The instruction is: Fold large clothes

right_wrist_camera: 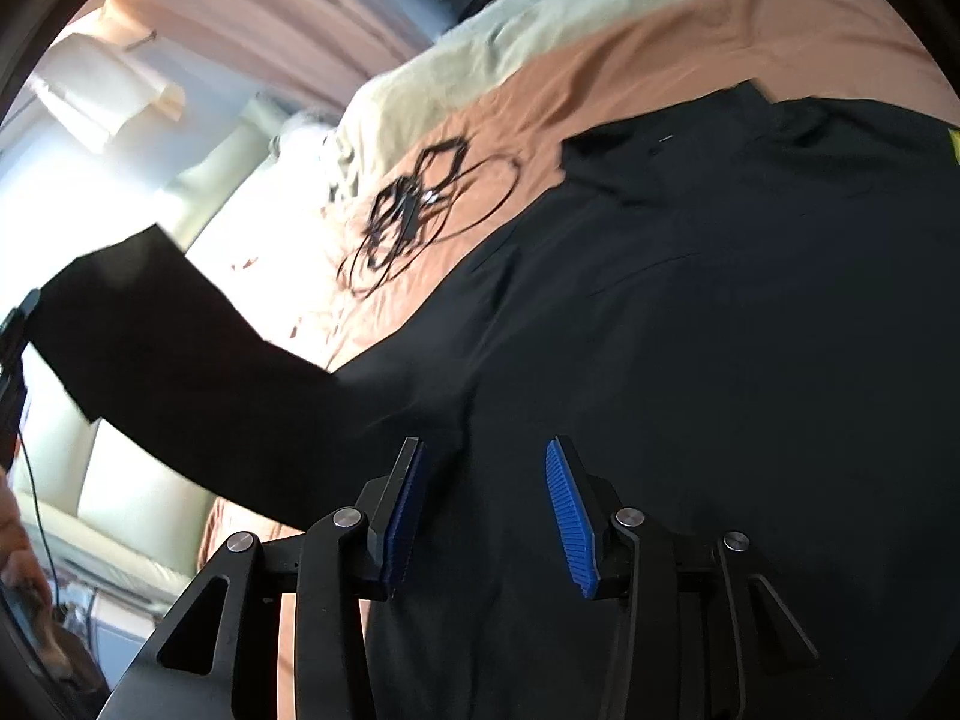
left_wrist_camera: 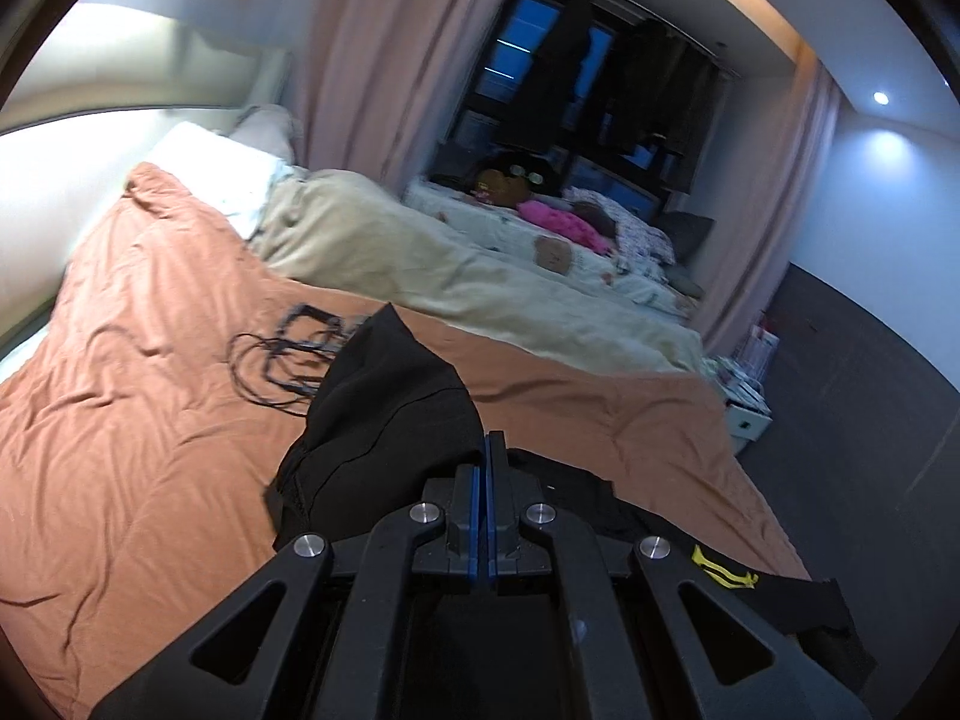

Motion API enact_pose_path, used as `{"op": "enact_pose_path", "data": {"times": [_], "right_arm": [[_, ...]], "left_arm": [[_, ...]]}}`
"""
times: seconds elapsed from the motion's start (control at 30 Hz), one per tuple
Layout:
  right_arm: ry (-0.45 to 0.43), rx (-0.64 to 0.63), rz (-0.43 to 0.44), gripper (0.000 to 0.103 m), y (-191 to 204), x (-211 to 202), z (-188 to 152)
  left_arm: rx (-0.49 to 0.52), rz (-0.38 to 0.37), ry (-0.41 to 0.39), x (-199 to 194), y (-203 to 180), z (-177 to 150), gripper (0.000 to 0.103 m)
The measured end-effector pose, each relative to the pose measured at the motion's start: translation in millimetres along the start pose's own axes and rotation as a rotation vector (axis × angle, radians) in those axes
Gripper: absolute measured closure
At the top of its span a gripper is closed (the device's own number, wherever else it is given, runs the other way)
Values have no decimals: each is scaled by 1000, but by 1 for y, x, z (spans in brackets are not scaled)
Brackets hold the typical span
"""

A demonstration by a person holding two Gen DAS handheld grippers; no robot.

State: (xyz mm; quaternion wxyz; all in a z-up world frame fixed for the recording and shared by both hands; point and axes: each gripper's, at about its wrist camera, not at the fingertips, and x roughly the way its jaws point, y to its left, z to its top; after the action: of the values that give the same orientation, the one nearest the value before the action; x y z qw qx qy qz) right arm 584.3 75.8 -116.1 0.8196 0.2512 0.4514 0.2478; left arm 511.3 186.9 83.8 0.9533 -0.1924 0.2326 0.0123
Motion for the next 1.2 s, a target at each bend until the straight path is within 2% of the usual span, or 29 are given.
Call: {"op": "enact_pose_path", "data": {"times": [0.2, 0.4, 0.6, 0.73, 0.8, 0.87, 0.9, 0.93, 0.97, 1.0, 1.03, 1.1, 1.2], "right_arm": [[-45, 57, -49, 61, -37, -39, -5], [-87, 142, -104, 61, -73, -59, 2], [-147, 232, -96, 61, -107, -80, 14], [-178, 296, -117, 61, -131, -91, 20], [-184, 326, -121, 61, -148, -100, 24], [-193, 363, -137, 61, -162, -107, 26], [-202, 385, -152, 59, -171, -110, 27], [-209, 398, -158, 54, -176, -113, 27], [-219, 414, -162, 52, -182, -116, 28], [-223, 420, -163, 51, -187, -129, 23], [-225, 427, -167, 50, -190, -130, 24], [-222, 427, -170, 50, -192, -129, 26], [-211, 396, -177, 50, -186, -124, 28]], "left_arm": [[63, -91, 59, 25, -52, -9, 99], [111, -182, 118, 53, -110, -23, 99], [172, -260, 196, 87, -161, -45, 99], [175, -286, 304, 123, -181, -70, 99], [197, -255, 406, 146, -189, -90, 97], [185, -247, 509, 167, -189, -111, 92], [178, -251, 535, 173, -189, -118, 80], [173, -255, 553, 177, -186, -124, 56], [168, -259, 560, 179, -184, -130, 41], [162, -266, 558, 177, -182, -134, 16], [156, -280, 551, 175, -180, -135, 9], [157, -298, 547, 167, -178, -135, 9], [171, -255, 523, 154, -168, -129, 9]]}}
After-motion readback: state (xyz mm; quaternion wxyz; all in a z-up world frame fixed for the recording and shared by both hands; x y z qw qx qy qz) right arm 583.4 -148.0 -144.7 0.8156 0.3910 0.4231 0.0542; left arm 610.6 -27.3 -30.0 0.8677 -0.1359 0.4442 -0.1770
